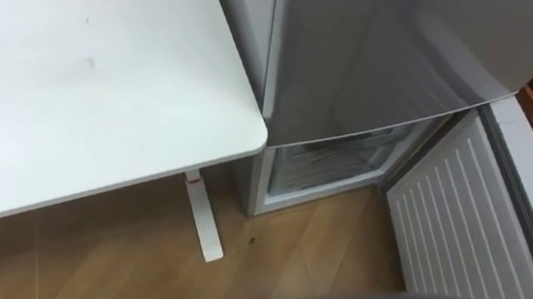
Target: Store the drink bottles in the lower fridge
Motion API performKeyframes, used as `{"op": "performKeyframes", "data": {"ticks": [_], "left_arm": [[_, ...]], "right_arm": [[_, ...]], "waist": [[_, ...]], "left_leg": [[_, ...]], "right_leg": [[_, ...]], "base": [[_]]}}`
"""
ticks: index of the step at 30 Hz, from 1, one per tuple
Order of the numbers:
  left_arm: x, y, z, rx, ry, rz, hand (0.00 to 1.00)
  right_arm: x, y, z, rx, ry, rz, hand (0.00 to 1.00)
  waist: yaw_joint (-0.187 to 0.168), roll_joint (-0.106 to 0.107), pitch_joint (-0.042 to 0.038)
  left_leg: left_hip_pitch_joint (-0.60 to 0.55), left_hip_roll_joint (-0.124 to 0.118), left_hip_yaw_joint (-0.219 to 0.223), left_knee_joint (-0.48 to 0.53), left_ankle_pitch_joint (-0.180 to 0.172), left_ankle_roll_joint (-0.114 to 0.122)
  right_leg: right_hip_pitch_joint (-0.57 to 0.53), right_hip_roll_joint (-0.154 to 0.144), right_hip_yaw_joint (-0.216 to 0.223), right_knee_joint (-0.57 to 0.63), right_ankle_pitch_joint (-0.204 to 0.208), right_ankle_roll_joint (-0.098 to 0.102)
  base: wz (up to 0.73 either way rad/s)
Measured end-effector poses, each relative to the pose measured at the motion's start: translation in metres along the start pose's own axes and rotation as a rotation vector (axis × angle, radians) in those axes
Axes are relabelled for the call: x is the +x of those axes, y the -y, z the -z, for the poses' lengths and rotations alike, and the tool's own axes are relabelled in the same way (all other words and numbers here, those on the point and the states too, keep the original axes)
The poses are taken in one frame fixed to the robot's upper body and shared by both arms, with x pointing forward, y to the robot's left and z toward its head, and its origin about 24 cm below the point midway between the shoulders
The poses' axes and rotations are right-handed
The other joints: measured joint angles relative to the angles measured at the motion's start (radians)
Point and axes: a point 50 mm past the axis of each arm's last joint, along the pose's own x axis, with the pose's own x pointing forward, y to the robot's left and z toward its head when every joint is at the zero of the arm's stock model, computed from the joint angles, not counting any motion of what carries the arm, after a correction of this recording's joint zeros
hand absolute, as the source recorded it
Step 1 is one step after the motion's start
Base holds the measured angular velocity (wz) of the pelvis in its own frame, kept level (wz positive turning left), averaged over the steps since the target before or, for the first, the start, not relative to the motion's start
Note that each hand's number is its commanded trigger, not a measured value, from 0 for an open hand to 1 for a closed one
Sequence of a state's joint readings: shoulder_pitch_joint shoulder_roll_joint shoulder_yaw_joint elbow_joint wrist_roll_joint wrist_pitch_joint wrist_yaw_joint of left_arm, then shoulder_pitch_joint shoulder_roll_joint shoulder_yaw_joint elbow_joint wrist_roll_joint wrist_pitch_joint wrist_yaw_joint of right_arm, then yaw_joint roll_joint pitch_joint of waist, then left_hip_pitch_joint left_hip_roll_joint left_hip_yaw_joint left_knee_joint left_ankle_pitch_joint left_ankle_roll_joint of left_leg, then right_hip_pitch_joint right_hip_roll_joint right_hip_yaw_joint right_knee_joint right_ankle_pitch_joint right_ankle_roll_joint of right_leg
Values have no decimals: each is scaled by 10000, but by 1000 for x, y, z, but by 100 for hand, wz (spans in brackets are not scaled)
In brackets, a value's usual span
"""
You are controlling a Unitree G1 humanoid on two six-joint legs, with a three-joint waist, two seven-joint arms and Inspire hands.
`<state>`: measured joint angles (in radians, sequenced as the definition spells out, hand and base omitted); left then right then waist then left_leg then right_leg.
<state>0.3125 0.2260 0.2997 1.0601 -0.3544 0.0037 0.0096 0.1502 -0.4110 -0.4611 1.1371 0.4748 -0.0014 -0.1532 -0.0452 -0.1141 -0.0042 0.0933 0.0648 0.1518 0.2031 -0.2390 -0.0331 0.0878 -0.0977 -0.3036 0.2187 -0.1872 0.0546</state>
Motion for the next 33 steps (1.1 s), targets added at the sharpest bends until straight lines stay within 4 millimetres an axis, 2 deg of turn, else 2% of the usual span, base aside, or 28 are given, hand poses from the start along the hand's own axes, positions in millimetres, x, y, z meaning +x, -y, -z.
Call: {"op": "performKeyframes", "data": {"ticks": [6, 10, 12, 14, 16, 19, 23, 26, 29, 33], "left_arm": [[0, 1, 1, 124, 26, 250, 0], [0, 7, 2, 160, -28, 439, 0], [1, 11, -1, 146, 64, 604, 0], [1, 14, -2, 103, 97, 682, 0], [1, 18, 0, 14, 46, 775, 0], [2, 24, 1, 3, -55, 924, 0], [1, 30, 5, -96, -190, 1119, 0], [-1, 35, 12, -80, -344, 1260, 0], [-2, 40, 19, -512, -541, 1383, 0], [-5, 45, 27, -524, -771, 1383, 0]], "right_arm": [[0, -5, 0, 122, 2, -566, 0], [-2, -15, 3, 284, -151, -1521, 0], [-3, -21, 8, 966, -375, -1996, 0], [-5, -29, 14, 1555, -577, -2250, 0], [-7, -35, 16, 2187, -672, -2565, 0], [-10, -50, 15, 3156, -659, -3174, 0], [-20, -76, 13, 4366, -587, -4206, 0], [-29, -96, 14, 5173, -707, -5058, 0], [-31, -95, 19, 5936, -794, -5077, 0], [-34, -99, 27, 6580, -925, -4988, 0]], "waist": [[9, 214, 57], [54, 233, 63], [190, 248, 24], [262, 207, 59], [296, 247, 54], [423, 393, 42], [488, 542, 69], [527, 633, 33], [649, 687, 16], [725, 742, 61]], "left_leg": [[16, 7, 10, -22, 5, -1], [-5, 37, 64, -41, 10, -11], [-126, 85, 87, -15, 18, -27], [-173, 108, 86, 18, 27, -43], [-203, 106, 89, 18, 24, -46], [-203, 103, 145, -3, 26, -46], [-234, 100, 133, 20, 36, -54], [-286, 99, 94, 48, 35, -54], [-291, 66, 82, 76, 34, -49], [-244, 76, 101, 92, 36, -49]], "right_leg": [[-25, 23, 57, 10, 20, -15], [-68, 58, 106, 7, 29, -31], [-177, 100, 102, -5, 64, -69], [-217, 122, 103, -5, 71, -81], [-241, 121, 105, -7, 72, -80], [-307, 121, 158, 8, 72, -80], [-335, 125, 164, 7, 71, -80], [-360, 119, 125, 4, 71, -80], [-340, 90, 132, 6, 77, -63], [-302, 101, 175, 6, 77, -63]], "base": [[-2], [-3], [-5], [0], [0], [-6], [0], [5], [0], [-3]]}}
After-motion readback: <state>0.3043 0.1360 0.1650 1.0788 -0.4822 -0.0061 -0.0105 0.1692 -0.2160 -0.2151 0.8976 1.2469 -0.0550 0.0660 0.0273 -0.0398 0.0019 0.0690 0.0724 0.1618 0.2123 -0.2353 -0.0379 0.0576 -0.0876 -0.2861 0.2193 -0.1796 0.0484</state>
